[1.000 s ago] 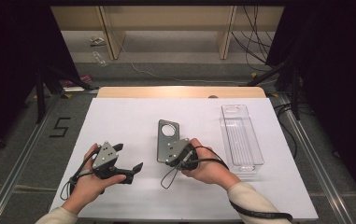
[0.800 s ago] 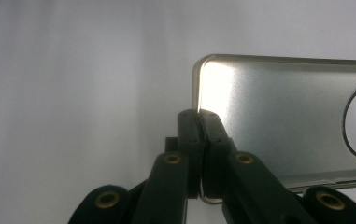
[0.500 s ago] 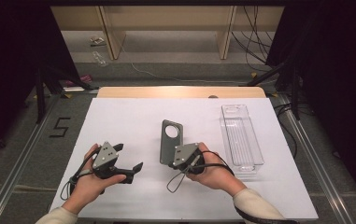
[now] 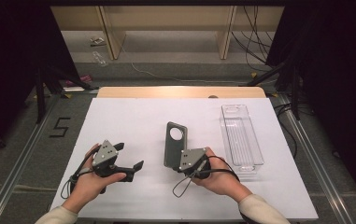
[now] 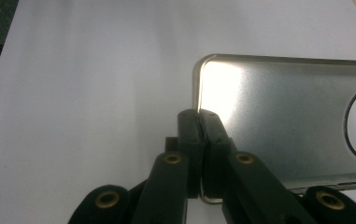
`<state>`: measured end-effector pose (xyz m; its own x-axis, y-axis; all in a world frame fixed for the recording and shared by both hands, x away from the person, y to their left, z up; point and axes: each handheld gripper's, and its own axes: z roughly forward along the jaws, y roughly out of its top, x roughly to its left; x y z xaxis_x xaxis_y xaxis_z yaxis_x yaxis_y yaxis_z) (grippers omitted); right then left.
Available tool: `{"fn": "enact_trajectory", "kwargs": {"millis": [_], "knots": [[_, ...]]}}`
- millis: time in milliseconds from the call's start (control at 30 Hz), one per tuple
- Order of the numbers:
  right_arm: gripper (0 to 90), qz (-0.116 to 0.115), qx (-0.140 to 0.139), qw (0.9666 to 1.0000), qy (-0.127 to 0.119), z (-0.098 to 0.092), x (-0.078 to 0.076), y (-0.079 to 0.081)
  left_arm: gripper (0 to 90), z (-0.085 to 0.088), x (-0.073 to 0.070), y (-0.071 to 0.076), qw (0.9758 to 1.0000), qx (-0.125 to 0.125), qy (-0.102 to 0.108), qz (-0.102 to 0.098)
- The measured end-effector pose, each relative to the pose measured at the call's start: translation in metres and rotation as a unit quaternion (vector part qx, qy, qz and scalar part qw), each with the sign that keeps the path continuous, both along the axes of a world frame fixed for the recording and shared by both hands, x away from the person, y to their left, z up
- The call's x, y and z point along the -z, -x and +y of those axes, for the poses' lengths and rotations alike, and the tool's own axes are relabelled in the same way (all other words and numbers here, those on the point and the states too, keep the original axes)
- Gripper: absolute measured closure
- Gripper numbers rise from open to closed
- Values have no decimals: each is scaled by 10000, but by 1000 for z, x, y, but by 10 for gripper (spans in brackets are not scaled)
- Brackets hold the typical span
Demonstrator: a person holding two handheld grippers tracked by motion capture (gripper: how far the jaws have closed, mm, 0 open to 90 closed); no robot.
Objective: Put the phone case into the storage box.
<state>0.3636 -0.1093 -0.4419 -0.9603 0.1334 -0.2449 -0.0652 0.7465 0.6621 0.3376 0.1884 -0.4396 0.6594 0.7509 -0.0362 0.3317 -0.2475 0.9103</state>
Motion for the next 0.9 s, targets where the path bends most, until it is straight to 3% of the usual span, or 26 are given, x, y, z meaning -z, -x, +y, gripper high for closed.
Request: {"fn": "enact_trajectory", "kwargs": {"millis": [333, 900], "knots": [[894, -51, -22, 10000, -73, 1, 1, 6, 50, 2, -17, -12, 9996, -102, 253, 36], [894, -96, -64, 9998, -133, 4, 3, 14, 126, -17, -28, -36, 9994, -89, 274, 189]]}}
